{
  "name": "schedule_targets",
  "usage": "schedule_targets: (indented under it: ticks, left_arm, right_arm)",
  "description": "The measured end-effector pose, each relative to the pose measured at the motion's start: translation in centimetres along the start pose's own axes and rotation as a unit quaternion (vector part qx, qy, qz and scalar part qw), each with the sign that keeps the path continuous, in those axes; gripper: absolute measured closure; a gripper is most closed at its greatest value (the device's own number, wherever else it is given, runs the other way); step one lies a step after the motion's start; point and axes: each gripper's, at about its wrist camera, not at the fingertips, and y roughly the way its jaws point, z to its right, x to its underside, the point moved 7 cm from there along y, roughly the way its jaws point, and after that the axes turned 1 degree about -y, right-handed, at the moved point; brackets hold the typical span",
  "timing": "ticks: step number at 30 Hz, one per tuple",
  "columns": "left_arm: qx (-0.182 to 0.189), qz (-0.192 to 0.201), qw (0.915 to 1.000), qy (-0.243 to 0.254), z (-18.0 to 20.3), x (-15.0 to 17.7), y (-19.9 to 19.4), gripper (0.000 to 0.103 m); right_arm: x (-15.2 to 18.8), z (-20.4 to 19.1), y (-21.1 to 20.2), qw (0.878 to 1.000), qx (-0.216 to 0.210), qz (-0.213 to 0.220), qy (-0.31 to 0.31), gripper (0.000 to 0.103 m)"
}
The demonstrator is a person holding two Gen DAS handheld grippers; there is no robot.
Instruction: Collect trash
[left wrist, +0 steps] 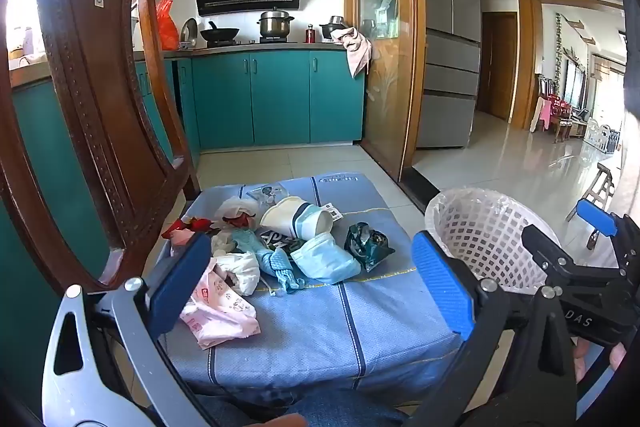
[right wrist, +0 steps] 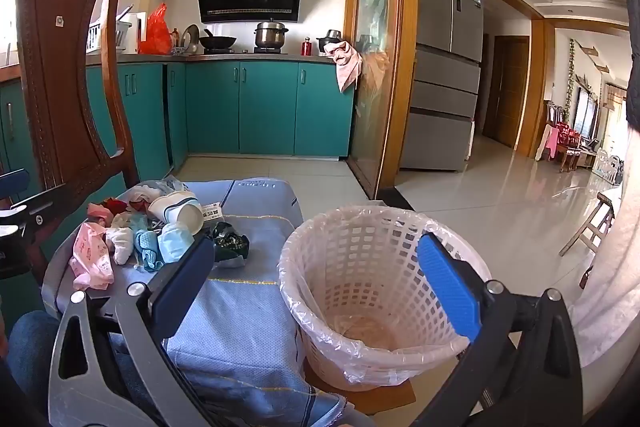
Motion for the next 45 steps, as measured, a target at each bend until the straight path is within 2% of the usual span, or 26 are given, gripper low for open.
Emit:
schedule_targets:
  ticks: [45]
  left_arm:
    - [0.000,-0.005,1.0000,0.002,-0.16,-0.09,-0.27,0.003]
  right_arm:
    - [-0.41,-0.10,-0.69,1.000,-0.002,0.008,-0.002,0.003]
